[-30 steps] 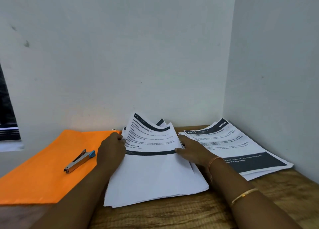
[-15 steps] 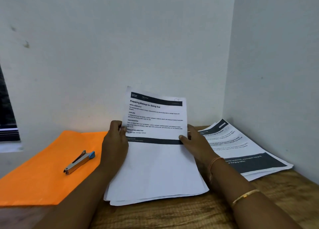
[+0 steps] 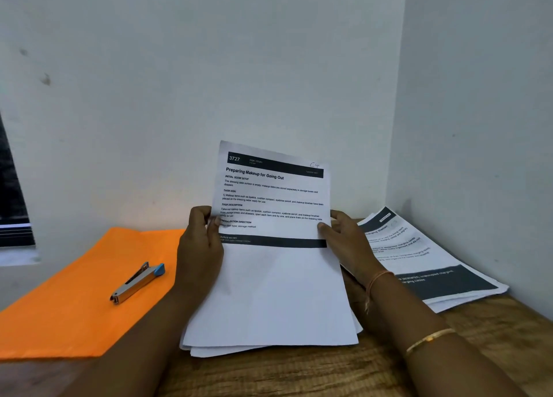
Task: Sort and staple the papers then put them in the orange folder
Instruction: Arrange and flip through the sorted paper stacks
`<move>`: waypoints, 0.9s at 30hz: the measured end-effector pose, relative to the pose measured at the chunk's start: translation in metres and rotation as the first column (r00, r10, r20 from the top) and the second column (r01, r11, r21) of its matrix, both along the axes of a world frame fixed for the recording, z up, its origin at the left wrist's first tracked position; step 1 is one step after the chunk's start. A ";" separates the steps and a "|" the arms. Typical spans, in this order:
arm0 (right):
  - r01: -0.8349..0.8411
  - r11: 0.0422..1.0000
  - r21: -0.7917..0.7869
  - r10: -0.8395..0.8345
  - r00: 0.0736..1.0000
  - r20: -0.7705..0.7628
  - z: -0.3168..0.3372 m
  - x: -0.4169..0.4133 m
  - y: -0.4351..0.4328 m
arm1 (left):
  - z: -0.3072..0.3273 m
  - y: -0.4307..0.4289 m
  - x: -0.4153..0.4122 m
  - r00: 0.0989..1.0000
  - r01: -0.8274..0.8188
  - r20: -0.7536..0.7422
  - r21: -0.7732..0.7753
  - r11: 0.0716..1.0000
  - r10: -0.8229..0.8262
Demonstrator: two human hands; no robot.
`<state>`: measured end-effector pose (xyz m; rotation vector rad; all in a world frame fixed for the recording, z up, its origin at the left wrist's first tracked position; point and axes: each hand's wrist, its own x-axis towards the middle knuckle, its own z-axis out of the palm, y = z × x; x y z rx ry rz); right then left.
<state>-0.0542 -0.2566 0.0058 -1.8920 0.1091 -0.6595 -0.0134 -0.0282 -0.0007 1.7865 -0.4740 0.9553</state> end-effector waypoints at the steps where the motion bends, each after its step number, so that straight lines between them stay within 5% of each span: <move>1: -0.007 1.000 0.028 0.007 1.000 -0.003 0.000 0.000 0.000 | 0.000 0.000 0.000 1.000 -0.005 0.002 0.000 1.000 0.005; 16: -0.183 0.885 0.428 0.307 0.921 -0.241 0.011 -0.006 -0.012 | -0.006 0.003 0.007 1.000 -0.021 -0.019 -0.014 1.000 0.021; 27: -0.166 0.911 0.377 0.271 0.931 -0.245 0.015 -0.008 -0.015 | -0.005 0.001 0.005 1.000 0.010 -0.023 -0.028 1.000 -0.011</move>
